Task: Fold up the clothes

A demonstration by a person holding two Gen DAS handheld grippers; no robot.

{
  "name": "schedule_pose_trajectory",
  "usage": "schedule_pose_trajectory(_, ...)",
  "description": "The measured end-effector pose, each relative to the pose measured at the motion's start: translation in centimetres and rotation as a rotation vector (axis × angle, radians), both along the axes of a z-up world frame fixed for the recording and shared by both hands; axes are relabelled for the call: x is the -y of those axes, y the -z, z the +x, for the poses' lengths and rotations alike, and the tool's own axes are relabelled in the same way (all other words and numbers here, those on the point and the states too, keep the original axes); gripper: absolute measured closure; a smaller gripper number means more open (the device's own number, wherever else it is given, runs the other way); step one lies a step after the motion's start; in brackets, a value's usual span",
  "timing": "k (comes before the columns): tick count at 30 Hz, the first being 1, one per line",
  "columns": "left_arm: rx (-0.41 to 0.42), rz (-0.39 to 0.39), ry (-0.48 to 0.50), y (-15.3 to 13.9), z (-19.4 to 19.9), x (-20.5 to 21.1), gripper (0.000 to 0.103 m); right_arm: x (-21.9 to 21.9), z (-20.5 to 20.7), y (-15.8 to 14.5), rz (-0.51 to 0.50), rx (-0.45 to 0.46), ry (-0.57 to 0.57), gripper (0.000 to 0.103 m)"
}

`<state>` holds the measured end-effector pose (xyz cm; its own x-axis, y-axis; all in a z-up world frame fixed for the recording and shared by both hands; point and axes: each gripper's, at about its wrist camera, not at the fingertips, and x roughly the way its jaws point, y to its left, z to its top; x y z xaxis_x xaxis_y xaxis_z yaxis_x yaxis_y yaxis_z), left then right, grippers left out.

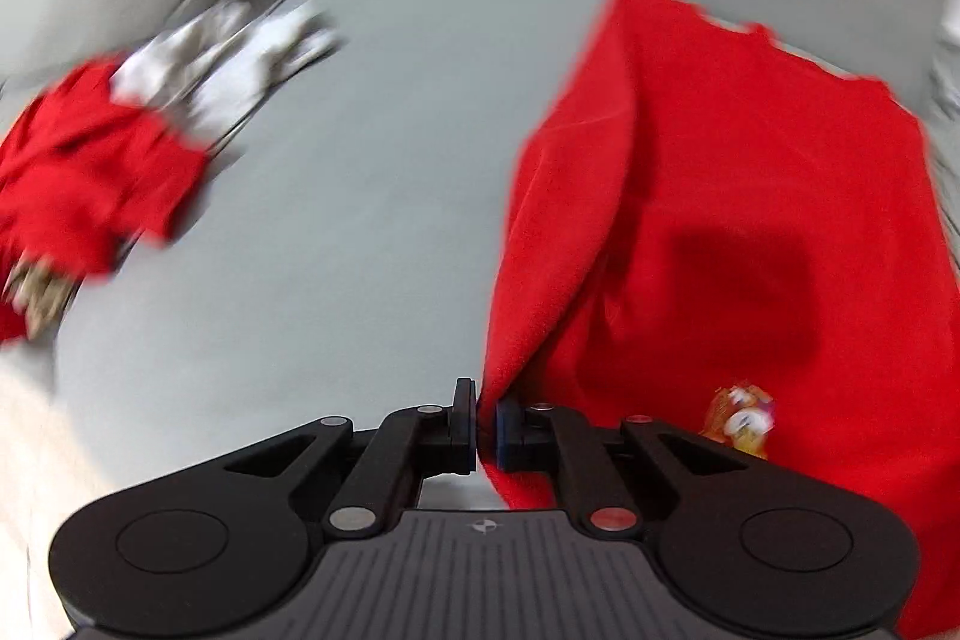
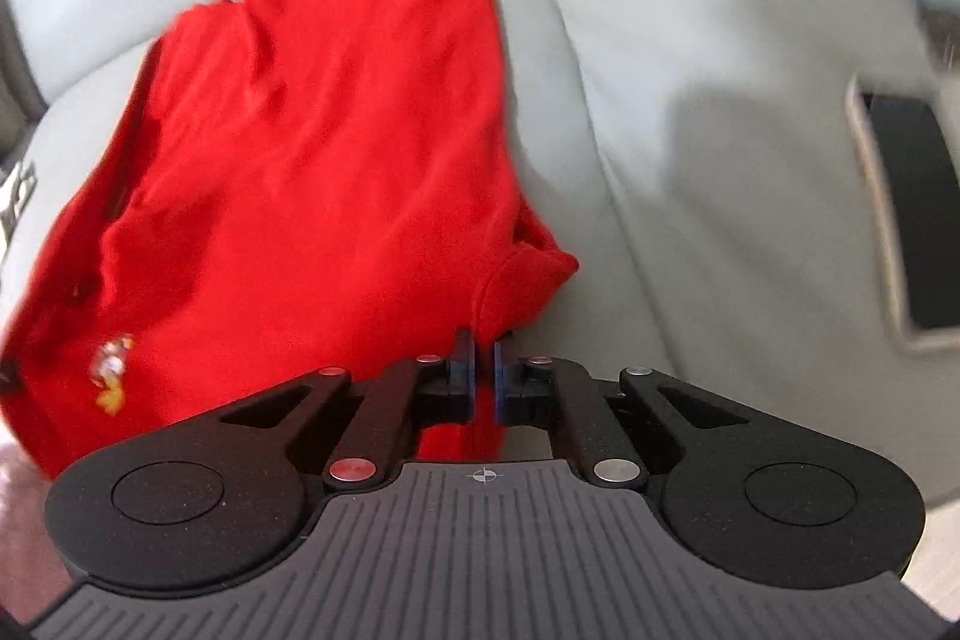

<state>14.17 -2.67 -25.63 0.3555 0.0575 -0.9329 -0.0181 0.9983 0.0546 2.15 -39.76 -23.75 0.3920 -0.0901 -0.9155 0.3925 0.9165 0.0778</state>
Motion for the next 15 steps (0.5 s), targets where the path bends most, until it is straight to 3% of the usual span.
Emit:
schedule_pose_trajectory(2, -0.049, 0.053, 0.009, 0.7, -0.1, 0.4, 0.085, -2.5, 1.1, 0.4, -0.003, -0.016, -0.118, 0.087)
schedule_pose_trajectory(3, -0.064, 0.072, 0.007, 0.7, -0.3, 0.5, 0.081, -3.9, 1.6, 0.7, -0.012, -0.037, -0.184, 0.073)
schedule_pose_trajectory(4, -0.062, 0.098, 0.008, 0.3, -0.6, 0.8, 0.069, -4.9, 2.0, 0.9, -0.034, -0.053, -0.224, 0.06)
schedule_pose_trajectory(6, 0.049, 0.171, 0.055, -2.3, -2.2, 2.1, 0.051, -5.8, 2.1, 0.3, -0.063, -0.049, -0.257, 0.057)
schedule_pose_trajectory(8, 0.182, 0.189, 0.14, -4.6, -3.7, 4.0, 0.034, -4.5, 1.4, -1.0, -0.037, -0.02, -0.22, 0.053)
schedule_pose_trajectory(11, 0.315, 0.088, 0.274, -6.8, -4.3, 7.1, 0.033, -1.1, 0.2, -3.3, 0.003, 0.044, -0.151, 0.045)
schedule_pose_trajectory(15, 0.241, -0.077, 0.38, -5.3, -0.9, 12.4, 0.038, 4.6, 1.1, -3.0, 0.015, 0.135, -0.049, 0.047)
